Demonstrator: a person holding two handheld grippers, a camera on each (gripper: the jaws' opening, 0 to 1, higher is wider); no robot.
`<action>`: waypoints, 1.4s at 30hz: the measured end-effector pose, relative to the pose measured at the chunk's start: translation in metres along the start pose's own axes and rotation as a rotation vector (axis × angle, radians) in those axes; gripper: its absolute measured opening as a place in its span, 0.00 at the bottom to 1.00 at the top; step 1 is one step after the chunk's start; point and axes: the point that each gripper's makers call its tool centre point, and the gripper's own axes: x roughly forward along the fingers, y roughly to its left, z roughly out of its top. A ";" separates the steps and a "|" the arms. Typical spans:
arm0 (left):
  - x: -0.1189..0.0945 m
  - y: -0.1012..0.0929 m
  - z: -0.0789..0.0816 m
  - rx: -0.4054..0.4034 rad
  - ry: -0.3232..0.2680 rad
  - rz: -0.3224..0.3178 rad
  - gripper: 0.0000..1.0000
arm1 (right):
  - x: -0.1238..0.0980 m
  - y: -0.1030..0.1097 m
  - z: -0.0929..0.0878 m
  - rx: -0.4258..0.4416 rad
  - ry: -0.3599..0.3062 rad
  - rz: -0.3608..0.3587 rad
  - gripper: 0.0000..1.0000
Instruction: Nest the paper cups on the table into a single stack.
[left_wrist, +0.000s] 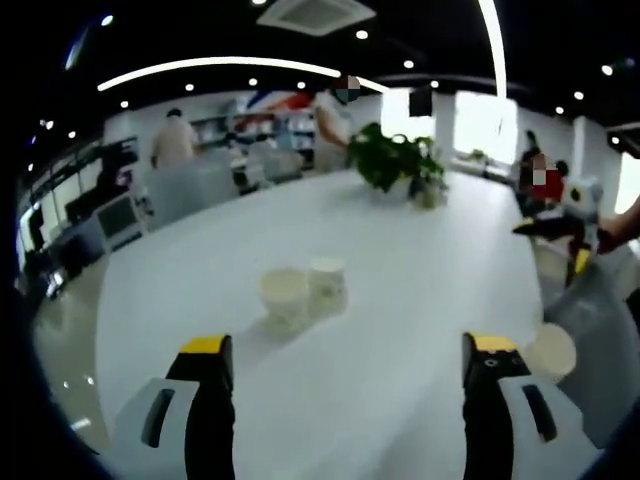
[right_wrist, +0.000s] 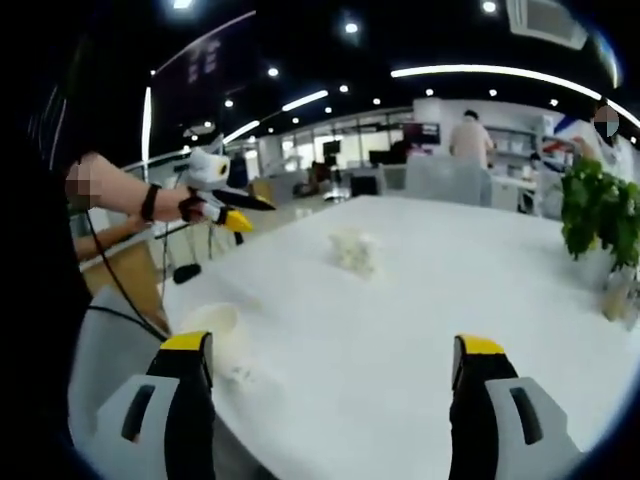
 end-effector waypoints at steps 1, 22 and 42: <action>0.002 0.001 0.000 -0.005 0.001 0.001 0.94 | 0.001 0.001 0.000 0.001 0.001 0.003 0.98; 0.029 0.008 -0.001 -0.017 0.018 0.005 0.95 | 0.008 0.014 -0.007 -0.052 0.062 0.062 0.97; 0.052 0.023 -0.006 -0.046 0.019 0.018 0.94 | 0.004 0.020 -0.017 -0.027 0.089 0.072 0.97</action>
